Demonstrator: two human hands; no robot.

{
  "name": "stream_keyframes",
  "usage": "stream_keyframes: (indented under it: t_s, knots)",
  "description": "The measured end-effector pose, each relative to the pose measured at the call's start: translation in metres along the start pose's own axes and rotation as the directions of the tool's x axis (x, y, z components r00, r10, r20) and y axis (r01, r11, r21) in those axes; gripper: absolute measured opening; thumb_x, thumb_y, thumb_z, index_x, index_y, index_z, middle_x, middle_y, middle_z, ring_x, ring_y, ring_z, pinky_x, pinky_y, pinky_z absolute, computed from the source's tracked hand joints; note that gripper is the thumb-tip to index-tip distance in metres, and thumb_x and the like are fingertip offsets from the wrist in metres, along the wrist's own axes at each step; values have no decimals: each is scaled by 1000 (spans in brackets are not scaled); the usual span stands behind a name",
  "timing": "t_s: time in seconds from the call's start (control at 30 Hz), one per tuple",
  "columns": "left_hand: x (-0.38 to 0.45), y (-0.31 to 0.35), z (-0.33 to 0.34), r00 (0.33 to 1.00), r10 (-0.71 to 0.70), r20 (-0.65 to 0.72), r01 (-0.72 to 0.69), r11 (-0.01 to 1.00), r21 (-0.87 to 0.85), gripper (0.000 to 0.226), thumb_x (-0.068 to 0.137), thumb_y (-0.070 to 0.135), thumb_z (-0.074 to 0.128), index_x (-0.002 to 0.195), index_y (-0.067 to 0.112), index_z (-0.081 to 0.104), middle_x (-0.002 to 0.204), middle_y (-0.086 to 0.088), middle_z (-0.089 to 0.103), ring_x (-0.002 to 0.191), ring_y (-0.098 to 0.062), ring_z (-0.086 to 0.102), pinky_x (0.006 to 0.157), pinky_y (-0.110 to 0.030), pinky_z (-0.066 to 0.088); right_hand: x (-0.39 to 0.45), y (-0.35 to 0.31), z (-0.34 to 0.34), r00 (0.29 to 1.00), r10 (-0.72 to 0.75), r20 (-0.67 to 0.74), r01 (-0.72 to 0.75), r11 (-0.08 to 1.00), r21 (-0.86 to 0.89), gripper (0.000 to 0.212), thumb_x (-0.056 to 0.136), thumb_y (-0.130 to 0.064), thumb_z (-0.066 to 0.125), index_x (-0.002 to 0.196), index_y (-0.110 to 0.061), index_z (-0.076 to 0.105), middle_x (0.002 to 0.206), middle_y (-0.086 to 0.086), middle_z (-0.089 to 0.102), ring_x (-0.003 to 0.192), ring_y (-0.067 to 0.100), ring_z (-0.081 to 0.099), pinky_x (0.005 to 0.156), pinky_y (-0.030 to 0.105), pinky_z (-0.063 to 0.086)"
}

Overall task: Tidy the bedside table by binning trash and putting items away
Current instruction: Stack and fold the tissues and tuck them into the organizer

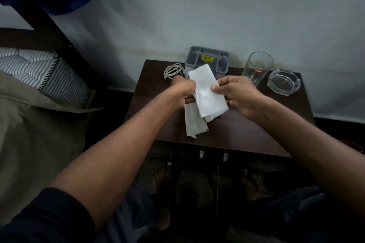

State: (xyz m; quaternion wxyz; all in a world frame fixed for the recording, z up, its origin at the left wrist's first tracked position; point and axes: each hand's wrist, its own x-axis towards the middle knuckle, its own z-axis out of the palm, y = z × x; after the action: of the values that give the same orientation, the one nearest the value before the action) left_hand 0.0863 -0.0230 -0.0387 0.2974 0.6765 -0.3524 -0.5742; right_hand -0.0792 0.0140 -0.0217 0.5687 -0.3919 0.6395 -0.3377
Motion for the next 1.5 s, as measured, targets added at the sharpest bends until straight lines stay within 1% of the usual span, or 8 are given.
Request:
stream_keyframes:
  t_s: [0.17, 0.37, 0.57, 0.77, 0.97, 1.17, 1.37, 1.5]
  knots:
    - [-11, 7, -4, 993, -35, 110, 37, 999, -20, 25, 99, 5, 54, 115, 9, 73, 91, -5, 80, 74, -16, 76, 47, -21, 57, 9, 19, 5, 986, 90, -140, -100, 993, -66, 21, 88, 0, 81, 106, 1, 72, 108, 15, 78, 97, 28, 77, 55, 31, 61]
    - [-10, 9, -2, 996, 14, 93, -21, 997, 75, 33, 102, 5, 45, 120, 7, 73, 101, -9, 79, 77, -18, 74, 45, -21, 56, 16, 18, 0, 991, -41, -126, 11, 972, -234, 19, 82, 2, 82, 78, -13, 70, 85, 3, 72, 85, 18, 66, 66, 28, 52]
    - [-14, 12, -9, 986, -23, 168, 3, 993, 122, 27, 105, 12, 46, 111, 12, 73, 94, -4, 81, 79, -17, 77, 50, -23, 58, 13, 8, 5, 998, 56, 6, -56, 996, -66, 64, 77, 2, 82, 134, -11, 55, 123, 6, 68, 111, 21, 64, 80, 31, 50]
    - [-5, 9, -15, 985, -14, 170, -10, 990, 143, 28, 104, 12, 46, 116, 11, 71, 104, -8, 81, 81, -19, 77, 61, -29, 63, 13, 9, 1, 983, 179, 33, -179, 984, -23, 37, 86, 2, 74, 123, -1, 71, 116, 15, 78, 102, 30, 75, 78, 39, 59]
    - [9, -18, -26, 985, 165, 55, -121, 422, 899, 45, 93, 35, 72, 133, 16, 65, 133, -10, 66, 119, -31, 66, 99, -45, 57, 15, 10, -4, 978, -65, -200, -44, 867, -496, 27, 87, -1, 60, 105, -16, 73, 105, 12, 75, 96, 35, 72, 79, 40, 61]
    - [6, -32, -8, 968, 204, 146, -221, 423, 879, 55, 82, 32, 88, 133, 23, 69, 143, -9, 53, 130, -31, 57, 108, -46, 52, 15, 10, 1, 985, -6, -173, -76, 882, -466, 21, 91, 0, 61, 108, -9, 70, 109, 17, 73, 99, 37, 71, 81, 39, 57]
    - [10, -10, -19, 938, 185, 292, -346, 519, 782, 26, 84, 11, 86, 91, 28, 67, 109, -1, 73, 93, -17, 66, 77, -31, 51, 13, 9, -5, 982, -7, -188, -57, 942, -331, 23, 95, 6, 57, 104, -13, 68, 104, 13, 71, 93, 33, 68, 79, 38, 55]
    - [-5, 15, -34, 803, 97, 588, -395, 825, 404, 29, 88, 3, 83, 111, 14, 69, 98, -7, 76, 83, -13, 72, 70, -25, 61, 12, 8, -7, 995, 37, -95, -54, 982, -179, 20, 96, 6, 61, 106, -4, 74, 108, 14, 78, 94, 27, 77, 78, 41, 64]
